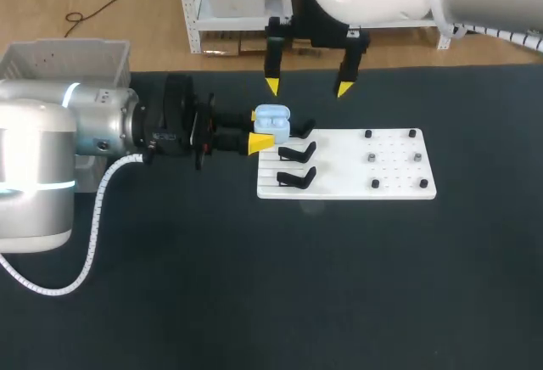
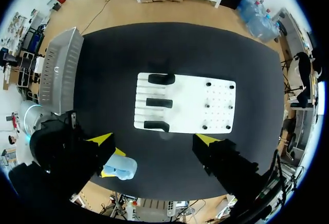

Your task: Pick up each earbud case from the left stands, insert the matching earbuds, close the lid, and place the case in the box.

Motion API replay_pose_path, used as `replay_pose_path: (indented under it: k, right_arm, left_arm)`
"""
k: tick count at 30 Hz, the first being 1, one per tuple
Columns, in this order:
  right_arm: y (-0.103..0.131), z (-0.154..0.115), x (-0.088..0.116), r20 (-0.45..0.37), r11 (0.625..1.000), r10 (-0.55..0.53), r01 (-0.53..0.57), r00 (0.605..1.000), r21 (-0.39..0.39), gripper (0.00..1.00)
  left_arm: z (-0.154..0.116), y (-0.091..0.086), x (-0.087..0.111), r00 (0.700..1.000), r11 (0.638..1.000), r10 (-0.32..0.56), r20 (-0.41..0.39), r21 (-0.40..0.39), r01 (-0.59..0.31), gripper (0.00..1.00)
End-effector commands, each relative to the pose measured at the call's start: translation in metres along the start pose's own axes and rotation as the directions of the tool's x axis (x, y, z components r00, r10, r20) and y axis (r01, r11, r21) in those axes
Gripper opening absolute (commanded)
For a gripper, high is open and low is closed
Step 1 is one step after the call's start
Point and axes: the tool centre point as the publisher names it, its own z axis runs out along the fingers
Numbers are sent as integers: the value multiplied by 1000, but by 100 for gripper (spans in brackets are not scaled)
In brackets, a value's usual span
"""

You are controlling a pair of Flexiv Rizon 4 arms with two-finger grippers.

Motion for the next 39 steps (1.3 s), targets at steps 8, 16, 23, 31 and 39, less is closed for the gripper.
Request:
replay_pose_path:
  k: [8,16,23,31,39]
  right_arm:
    - [-5,6,13,-60,1000,12,-13,998,-10,100]
    - [0,7,28,-99,1000,6,-8,995,-19,100]
    - [0,12,30,-115,1000,8,-9,993,-9,100]
    - [-15,-20,26,130,999,4,1,991,-40,100]
    - [-45,-51,41,303,987,28,21,953,-160,100]
  left_arm:
    - [0,-1,0,1000,1000,2,1,-4,-2,0]
    - [0,-1,0,1000,1000,2,1,-4,-2,0]
    - [0,-1,0,1000,1000,2,1,-4,-2,0]
    - [0,-1,0,1000,1000,2,1,-4,-2,0]
    - [-37,13,-27,997,990,61,-39,-121,-65,0]
